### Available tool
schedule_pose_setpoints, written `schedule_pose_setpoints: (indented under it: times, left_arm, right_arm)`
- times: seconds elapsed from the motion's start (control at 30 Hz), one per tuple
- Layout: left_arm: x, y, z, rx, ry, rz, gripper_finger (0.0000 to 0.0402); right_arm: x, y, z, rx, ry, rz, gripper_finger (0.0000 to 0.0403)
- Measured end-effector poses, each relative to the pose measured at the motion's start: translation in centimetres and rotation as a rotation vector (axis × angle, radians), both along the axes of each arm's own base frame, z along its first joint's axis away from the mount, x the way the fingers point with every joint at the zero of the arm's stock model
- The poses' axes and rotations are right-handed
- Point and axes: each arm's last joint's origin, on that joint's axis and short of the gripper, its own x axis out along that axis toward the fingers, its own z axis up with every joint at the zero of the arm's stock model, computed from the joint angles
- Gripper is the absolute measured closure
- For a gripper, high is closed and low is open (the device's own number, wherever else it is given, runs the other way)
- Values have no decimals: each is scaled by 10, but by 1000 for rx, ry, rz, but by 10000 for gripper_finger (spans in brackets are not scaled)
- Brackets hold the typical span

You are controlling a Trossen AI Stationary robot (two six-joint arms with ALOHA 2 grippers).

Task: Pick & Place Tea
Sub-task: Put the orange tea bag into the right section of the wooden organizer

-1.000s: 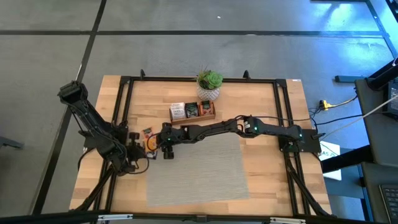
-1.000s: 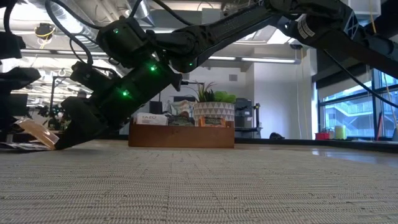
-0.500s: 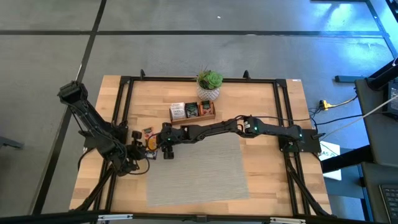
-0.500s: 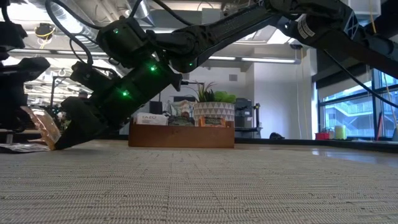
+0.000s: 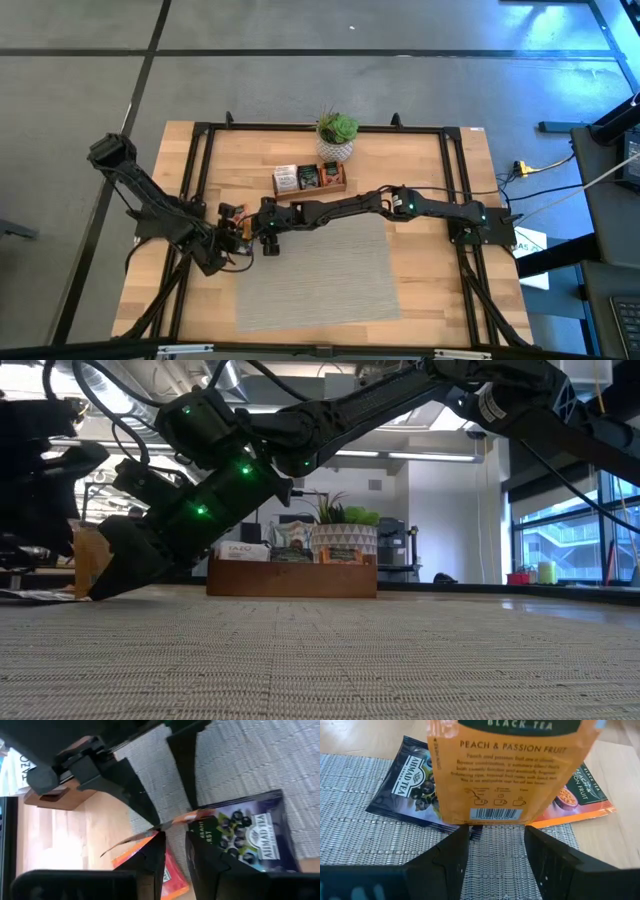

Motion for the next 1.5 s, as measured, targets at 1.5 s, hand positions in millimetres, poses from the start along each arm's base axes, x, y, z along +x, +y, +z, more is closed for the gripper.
schedule_pose_setpoints:
  times: [1.5]
  left_arm:
    - [9, 5, 3, 64, -80, 32, 210]
  right_arm:
    - [2, 3, 3, -18, -18, 14, 209]
